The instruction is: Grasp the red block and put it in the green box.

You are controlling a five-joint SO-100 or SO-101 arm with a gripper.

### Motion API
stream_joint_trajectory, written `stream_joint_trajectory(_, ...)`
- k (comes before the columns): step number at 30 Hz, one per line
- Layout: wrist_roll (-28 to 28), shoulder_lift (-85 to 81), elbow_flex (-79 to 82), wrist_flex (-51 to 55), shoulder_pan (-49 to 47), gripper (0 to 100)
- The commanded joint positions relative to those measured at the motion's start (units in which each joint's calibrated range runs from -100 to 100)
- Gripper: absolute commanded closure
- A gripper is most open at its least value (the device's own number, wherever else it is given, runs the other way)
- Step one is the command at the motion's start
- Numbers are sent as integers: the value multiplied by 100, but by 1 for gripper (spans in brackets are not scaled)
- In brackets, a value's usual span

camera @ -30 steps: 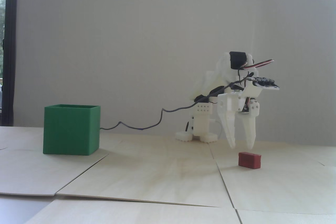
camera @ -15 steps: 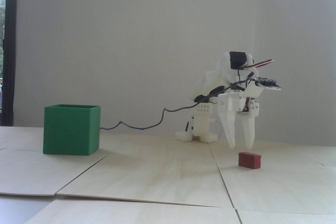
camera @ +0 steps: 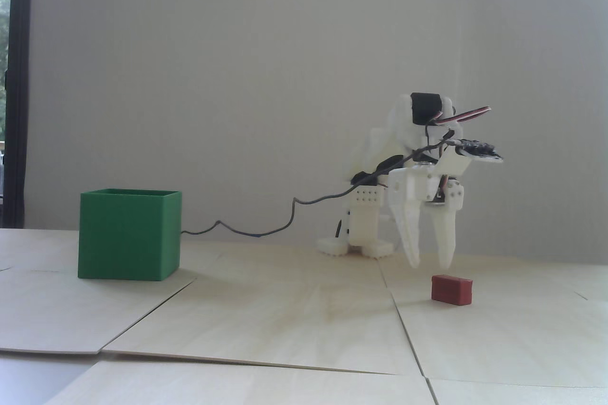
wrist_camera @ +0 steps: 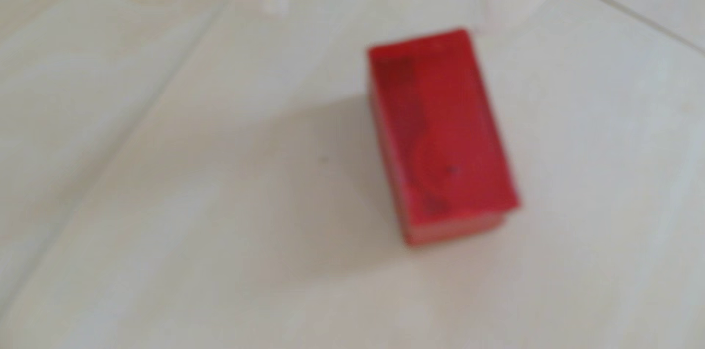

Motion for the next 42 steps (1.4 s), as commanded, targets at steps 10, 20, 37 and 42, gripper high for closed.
stream_joint_trajectory(10, 73, -877, -469, 131, 77, 83)
stream_joint_trajectory(20, -167, -790, -469, 72, -326, 83)
stream_joint_trajectory(37, -172, -774, -469, 55, -390, 83)
stream_joint_trajectory(42, -172, -774, -478, 55, -486, 83)
